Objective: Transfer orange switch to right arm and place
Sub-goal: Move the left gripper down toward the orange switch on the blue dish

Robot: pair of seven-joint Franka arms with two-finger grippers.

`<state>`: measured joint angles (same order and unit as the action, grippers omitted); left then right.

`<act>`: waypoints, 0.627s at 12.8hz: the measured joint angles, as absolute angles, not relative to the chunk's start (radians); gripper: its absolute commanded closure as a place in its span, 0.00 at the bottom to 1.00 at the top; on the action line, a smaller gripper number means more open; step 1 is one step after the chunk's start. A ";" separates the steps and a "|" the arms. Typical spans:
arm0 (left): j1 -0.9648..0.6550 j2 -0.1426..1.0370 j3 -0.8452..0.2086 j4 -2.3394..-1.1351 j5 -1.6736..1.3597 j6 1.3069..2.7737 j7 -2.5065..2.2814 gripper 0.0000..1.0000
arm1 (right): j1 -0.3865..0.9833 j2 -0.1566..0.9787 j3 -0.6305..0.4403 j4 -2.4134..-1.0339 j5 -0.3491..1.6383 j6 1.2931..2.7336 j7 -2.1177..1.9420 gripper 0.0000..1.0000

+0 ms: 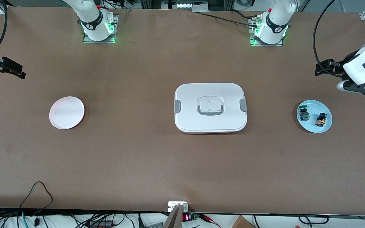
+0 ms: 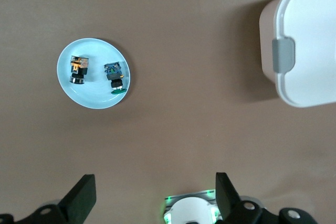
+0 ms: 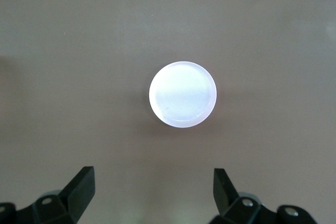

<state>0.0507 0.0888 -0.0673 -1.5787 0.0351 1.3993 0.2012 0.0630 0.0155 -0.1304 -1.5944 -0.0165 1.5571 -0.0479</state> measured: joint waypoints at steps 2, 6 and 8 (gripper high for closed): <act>0.063 0.126 -0.066 -1.594 0.074 1.408 0.340 0.01 | 0.063 0.016 -0.130 -1.594 -0.016 1.557 -0.048 0.00; 0.080 0.223 -0.065 -1.620 0.149 1.459 0.637 0.01 | 0.063 0.015 -0.131 -1.594 -0.016 1.556 -0.048 0.00; 0.089 0.257 -0.064 -1.658 0.172 1.512 0.789 0.01 | 0.063 0.015 -0.131 -1.594 -0.016 1.555 -0.048 0.00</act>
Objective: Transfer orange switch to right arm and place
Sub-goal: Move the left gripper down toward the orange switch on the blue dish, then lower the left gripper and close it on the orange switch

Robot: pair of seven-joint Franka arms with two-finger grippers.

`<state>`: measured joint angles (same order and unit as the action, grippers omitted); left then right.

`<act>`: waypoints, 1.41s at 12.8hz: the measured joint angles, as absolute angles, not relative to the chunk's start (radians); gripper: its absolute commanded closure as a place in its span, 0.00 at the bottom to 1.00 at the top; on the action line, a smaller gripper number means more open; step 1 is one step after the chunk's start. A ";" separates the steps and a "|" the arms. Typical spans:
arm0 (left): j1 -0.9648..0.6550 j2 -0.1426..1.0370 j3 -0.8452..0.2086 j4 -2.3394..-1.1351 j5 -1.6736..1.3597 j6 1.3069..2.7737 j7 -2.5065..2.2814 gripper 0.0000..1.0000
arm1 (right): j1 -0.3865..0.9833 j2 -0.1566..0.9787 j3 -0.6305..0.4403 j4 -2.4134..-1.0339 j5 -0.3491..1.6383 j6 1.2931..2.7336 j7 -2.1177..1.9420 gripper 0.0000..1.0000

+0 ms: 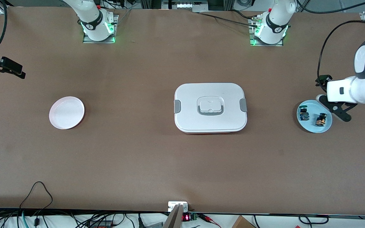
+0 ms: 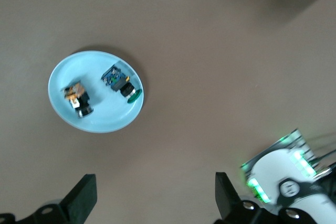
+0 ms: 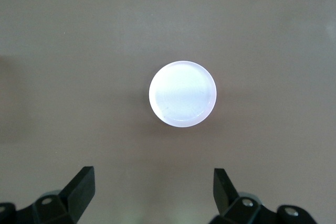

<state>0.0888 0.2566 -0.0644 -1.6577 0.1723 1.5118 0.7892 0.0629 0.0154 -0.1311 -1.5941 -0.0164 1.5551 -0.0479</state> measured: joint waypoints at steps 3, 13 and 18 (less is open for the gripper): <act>0.136 0.271 -0.064 -1.748 0.179 1.660 1.051 0.01 | 0.063 0.015 -0.132 -1.594 -0.016 1.555 -0.048 0.00; 0.271 0.417 -0.063 -1.804 0.171 1.991 1.930 0.00 | 0.063 0.015 -0.132 -1.594 -0.016 1.554 -0.048 0.00; 0.372 0.536 -0.063 -1.807 0.095 2.105 2.181 0.00 | 0.063 0.015 -0.132 -1.594 -0.016 1.554 -0.048 0.00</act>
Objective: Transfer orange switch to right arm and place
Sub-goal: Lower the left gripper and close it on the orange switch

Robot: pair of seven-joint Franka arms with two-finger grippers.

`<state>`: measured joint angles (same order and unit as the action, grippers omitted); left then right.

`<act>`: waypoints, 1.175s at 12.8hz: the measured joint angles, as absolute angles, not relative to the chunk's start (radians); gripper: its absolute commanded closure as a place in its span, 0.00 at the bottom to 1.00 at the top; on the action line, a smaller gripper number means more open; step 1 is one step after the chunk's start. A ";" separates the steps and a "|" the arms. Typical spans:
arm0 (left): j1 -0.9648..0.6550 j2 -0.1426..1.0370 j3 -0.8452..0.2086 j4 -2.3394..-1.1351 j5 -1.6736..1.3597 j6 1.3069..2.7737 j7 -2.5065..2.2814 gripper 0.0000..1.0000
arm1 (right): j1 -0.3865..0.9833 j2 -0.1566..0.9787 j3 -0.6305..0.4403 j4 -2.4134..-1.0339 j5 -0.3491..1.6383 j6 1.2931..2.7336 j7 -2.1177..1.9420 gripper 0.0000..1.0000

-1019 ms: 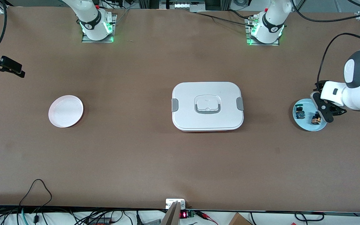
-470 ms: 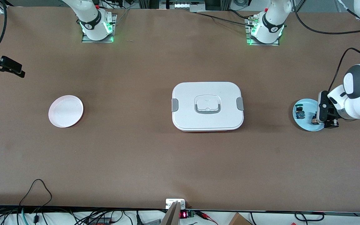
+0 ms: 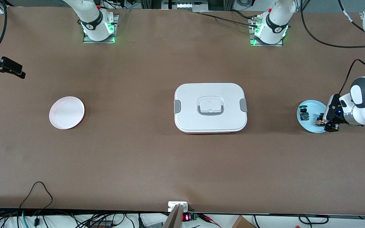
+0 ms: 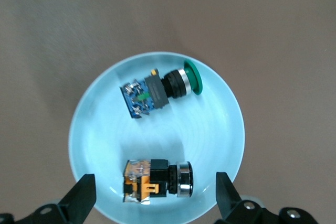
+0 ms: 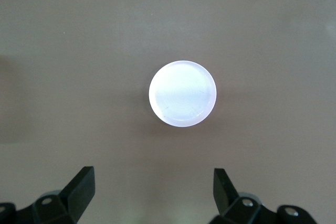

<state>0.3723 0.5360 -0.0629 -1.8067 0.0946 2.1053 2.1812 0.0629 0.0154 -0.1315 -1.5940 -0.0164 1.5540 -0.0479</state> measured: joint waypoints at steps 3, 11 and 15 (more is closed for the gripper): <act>0.396 0.552 -0.063 -1.808 0.092 2.126 2.204 0.00 | 0.063 0.015 -0.132 -1.594 -0.016 1.554 -0.048 0.00; 0.444 0.559 -0.103 -1.858 0.089 2.208 2.219 0.00 | 0.063 0.015 -0.132 -1.594 -0.016 1.554 -0.048 0.00; 0.449 0.568 -0.105 -1.860 0.089 2.232 2.222 0.00 | 0.063 0.015 -0.132 -1.594 -0.016 1.554 -0.048 0.00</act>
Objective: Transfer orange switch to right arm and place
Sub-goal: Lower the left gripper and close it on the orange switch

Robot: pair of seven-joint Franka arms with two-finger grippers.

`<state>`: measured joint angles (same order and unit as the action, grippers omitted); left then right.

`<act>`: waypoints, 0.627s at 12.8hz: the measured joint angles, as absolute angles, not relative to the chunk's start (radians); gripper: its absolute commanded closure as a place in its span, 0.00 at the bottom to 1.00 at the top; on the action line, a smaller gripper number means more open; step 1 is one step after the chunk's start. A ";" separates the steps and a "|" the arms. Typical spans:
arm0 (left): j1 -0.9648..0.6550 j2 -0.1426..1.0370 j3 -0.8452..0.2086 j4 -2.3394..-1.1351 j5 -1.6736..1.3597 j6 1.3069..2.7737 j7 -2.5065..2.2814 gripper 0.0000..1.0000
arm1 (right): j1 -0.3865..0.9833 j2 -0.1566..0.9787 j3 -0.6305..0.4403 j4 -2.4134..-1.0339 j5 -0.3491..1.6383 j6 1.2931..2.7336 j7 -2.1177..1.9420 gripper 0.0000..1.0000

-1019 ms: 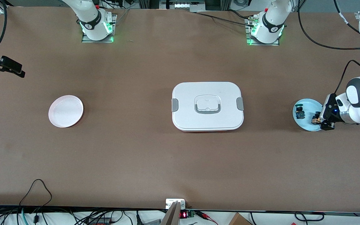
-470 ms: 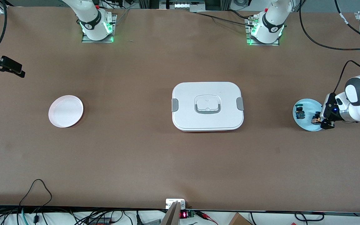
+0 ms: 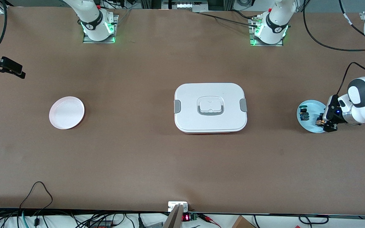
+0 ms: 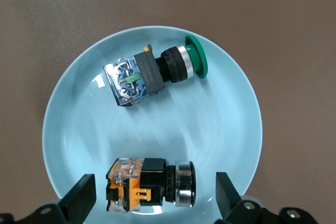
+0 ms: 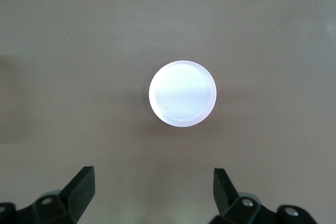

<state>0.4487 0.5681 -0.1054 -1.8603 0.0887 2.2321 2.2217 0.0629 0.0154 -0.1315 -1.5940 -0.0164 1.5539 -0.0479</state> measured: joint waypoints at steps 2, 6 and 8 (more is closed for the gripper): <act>0.456 0.581 -0.106 -1.860 0.089 2.247 2.227 0.00 | 0.063 0.015 -0.132 -1.594 -0.016 1.554 -0.048 0.00; 0.478 0.591 -0.120 -1.861 0.089 2.265 2.251 0.06 | 0.063 0.015 -0.132 -1.594 -0.016 1.554 -0.048 0.00; 0.524 0.600 -0.168 -1.861 0.088 2.275 2.279 0.11 | 0.063 0.015 -0.132 -1.594 -0.016 1.554 -0.048 0.00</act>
<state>0.5239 0.6003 -0.1675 -1.8608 0.0885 2.2753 2.2791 0.0629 0.0154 -0.1315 -1.5940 -0.0164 1.5539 -0.0479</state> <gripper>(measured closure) 0.035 0.000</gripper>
